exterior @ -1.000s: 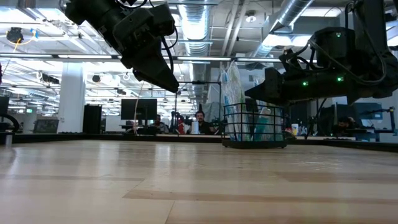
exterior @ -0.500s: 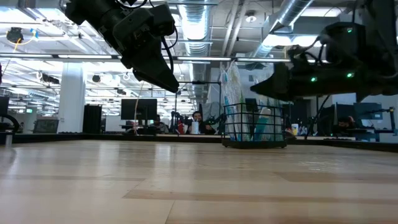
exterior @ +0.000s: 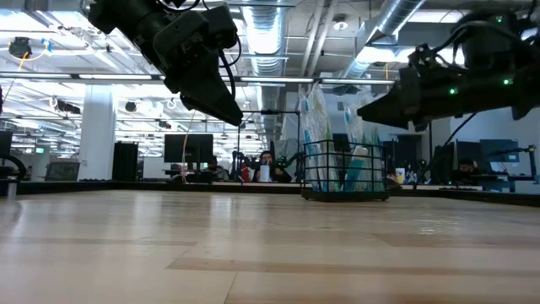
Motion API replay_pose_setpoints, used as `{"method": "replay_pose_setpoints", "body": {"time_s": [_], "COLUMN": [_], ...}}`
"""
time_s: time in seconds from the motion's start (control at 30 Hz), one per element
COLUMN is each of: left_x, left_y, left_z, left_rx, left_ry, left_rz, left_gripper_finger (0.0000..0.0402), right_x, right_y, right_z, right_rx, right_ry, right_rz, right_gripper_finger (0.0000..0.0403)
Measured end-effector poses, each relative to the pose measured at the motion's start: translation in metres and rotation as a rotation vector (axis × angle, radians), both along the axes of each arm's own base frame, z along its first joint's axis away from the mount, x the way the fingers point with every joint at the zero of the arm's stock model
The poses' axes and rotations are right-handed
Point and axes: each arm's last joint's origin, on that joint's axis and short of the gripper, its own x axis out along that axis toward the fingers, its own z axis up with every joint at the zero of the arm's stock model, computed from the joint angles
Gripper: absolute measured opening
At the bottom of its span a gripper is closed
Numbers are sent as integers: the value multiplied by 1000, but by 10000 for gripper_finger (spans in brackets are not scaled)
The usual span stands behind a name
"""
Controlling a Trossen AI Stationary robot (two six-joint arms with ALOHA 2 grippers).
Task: Pick & Place toothbrushing station
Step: Put the mouthwash bottle into the mesh organizer
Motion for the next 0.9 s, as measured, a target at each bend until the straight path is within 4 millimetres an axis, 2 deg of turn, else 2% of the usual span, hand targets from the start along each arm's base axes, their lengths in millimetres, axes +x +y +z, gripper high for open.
{"method": "replay_pose_setpoints", "body": {"time_s": [0.2, 0.43, 0.67, 0.9], "left_x": [0, 0, 0, 0], "left_y": [0, 0, 0, 0], "left_z": [0, 0, 0, 0], "left_rx": [-2, -2, -2, -1], "left_ry": [0, 0, 0, 0], "left_rz": [-3, -2, -2, -1], "left_gripper_finger": [108, 108, 108, 108], "right_x": [0, 0, -3, -3], "right_y": [8, 16, 30, 50], "right_z": [12, 36, 66, 79], "right_rx": [40, 175, 237, 285], "right_ry": [81, 360, 530, 673], "right_rz": [38, 111, 288, 456], "right_gripper_finger": [143, 132, 115, 107]}}
